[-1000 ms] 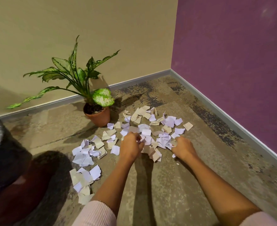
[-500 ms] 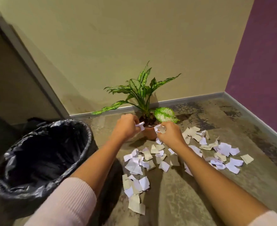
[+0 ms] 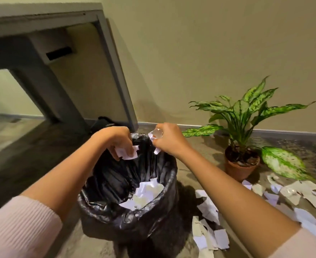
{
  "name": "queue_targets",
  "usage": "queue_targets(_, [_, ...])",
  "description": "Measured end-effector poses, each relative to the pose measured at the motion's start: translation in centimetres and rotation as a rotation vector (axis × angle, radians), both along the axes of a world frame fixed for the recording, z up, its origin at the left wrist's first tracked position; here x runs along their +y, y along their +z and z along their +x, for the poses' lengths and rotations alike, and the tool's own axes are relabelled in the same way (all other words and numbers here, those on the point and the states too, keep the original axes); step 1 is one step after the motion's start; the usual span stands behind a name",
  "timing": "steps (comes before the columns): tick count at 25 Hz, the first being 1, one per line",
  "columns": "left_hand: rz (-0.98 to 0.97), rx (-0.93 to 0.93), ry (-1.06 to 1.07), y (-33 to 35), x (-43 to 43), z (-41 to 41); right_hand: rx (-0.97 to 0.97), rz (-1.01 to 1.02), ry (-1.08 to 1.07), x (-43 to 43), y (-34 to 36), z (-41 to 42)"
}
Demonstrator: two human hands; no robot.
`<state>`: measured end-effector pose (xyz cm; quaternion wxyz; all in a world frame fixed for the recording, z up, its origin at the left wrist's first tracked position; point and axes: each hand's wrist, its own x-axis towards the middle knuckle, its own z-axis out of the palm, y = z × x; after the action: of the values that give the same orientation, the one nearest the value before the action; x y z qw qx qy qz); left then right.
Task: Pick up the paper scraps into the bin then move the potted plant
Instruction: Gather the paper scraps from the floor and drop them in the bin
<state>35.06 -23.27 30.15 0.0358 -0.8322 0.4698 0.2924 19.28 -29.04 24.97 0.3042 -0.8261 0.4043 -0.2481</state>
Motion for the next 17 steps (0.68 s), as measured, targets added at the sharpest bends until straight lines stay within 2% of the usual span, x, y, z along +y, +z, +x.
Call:
queue_targets(4, [0.094, 0.048, 0.051, -2.0, 0.6, 3.8, 0.232, 0.079, 0.143, 0.7, -0.2, 5.3])
queue_targets(8, [0.07, 0.071, 0.059, -4.9, 0.4, 5.8, 0.464, 0.113, 0.187, 1.1, -1.1, 8.3])
queue_targets(14, [-0.027, 0.079, 0.077, -8.6, 0.6, 6.5, 0.591, 0.174, 0.23, 1.0, -2.3, 10.4])
queue_targets(17, [-0.079, 0.056, 0.141, -9.5, 0.7, 6.3, 0.575, 0.187, 0.245, 1.1, -3.7, 10.2])
